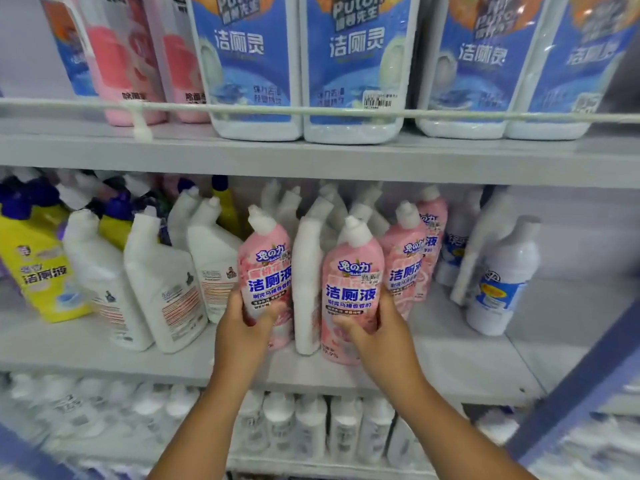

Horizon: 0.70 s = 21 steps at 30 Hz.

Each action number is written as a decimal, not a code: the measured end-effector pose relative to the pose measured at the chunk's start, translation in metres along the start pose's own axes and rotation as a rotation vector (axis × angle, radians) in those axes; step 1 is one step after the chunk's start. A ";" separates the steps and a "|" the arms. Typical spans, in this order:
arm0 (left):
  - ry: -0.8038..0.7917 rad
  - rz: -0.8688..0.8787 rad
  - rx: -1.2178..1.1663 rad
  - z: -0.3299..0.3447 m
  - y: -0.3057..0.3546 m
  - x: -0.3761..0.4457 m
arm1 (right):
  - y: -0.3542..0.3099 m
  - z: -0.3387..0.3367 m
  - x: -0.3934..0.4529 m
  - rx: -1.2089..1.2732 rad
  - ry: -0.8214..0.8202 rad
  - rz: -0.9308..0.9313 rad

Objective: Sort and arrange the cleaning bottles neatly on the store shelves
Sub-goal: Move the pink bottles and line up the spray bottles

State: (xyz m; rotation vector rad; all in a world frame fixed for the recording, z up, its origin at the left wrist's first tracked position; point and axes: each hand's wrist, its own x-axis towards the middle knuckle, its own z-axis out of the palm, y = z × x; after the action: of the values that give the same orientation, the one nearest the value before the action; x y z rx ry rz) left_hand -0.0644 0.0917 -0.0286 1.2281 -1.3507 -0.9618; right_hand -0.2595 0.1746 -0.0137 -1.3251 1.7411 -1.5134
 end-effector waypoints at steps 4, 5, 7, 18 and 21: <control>-0.123 0.014 0.185 -0.005 -0.003 0.011 | -0.004 -0.001 -0.002 -0.393 0.064 0.006; -0.152 0.013 0.252 -0.007 -0.004 0.011 | -0.006 -0.001 -0.002 -0.438 0.074 0.009; -0.171 0.032 0.324 -0.012 -0.011 0.004 | -0.006 -0.001 -0.001 -0.502 0.075 0.010; -0.155 -0.108 -0.167 -0.003 0.008 -0.074 | 0.013 -0.028 -0.028 -0.122 -0.014 0.111; -0.220 -0.130 -0.182 0.015 0.011 -0.089 | 0.018 -0.046 -0.043 -0.051 -0.008 0.144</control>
State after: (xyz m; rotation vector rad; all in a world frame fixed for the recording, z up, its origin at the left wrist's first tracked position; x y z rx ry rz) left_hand -0.0850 0.1799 -0.0353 1.1066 -1.3301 -1.3136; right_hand -0.2864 0.2333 -0.0274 -1.2001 1.8399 -1.3907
